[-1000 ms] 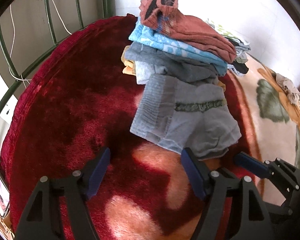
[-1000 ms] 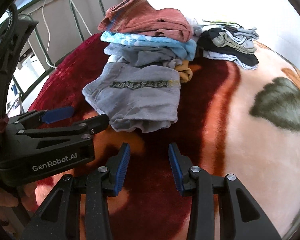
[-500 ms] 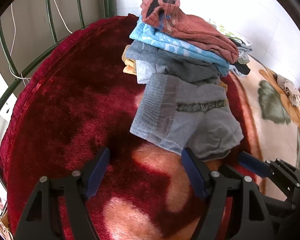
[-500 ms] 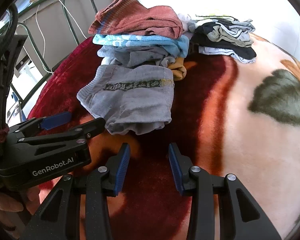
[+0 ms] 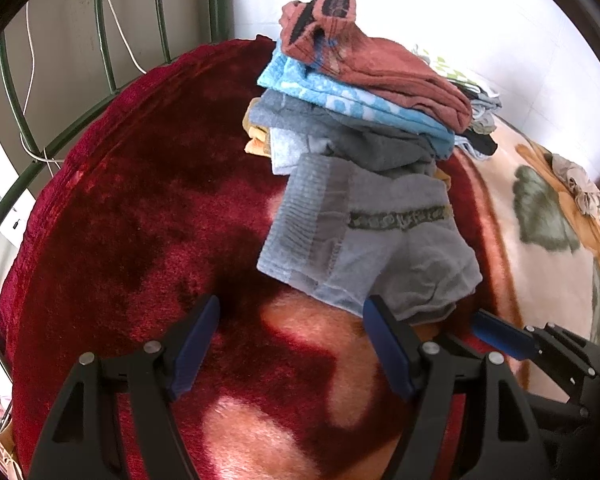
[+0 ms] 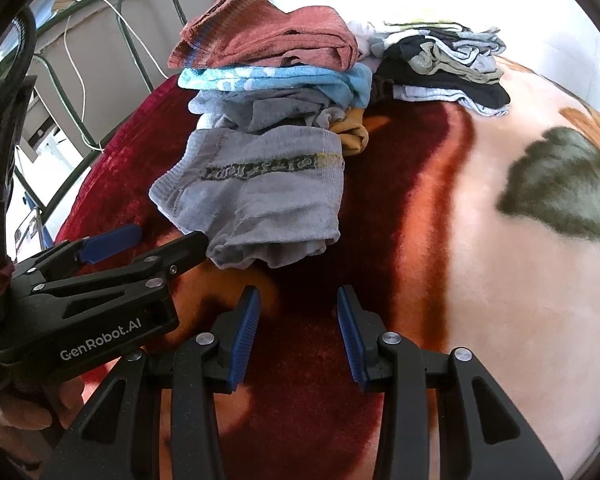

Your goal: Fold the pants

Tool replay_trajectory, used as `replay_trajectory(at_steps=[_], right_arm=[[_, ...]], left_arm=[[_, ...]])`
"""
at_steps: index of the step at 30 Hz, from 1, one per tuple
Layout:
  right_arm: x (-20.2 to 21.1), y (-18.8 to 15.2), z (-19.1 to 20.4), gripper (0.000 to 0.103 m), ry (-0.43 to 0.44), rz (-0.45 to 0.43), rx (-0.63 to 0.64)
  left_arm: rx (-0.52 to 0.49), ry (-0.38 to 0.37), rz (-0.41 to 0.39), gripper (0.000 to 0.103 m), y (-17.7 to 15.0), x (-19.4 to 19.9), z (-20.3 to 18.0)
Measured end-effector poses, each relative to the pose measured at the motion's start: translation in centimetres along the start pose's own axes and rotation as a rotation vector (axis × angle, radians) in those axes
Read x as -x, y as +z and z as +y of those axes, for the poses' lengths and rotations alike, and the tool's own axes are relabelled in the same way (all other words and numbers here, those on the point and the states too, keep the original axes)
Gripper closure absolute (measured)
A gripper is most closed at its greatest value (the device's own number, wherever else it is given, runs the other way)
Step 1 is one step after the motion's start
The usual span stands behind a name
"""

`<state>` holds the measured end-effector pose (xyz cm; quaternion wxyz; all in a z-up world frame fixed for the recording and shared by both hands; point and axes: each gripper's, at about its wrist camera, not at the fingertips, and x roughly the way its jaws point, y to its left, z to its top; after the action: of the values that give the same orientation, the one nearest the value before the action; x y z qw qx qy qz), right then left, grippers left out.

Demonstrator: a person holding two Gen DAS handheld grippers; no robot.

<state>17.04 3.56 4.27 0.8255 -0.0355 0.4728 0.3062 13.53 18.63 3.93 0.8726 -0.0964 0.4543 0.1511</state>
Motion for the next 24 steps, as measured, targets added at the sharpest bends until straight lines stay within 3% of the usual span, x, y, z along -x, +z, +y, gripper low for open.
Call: replay_trajectory(at_steps=[24], right_arm=[[-0.15,0.02,0.0,0.063,0.001,0.002,0.002]], left_arm=[[-0.014,0.001,-0.005,0.026,0.11,0.06,-0.44]])
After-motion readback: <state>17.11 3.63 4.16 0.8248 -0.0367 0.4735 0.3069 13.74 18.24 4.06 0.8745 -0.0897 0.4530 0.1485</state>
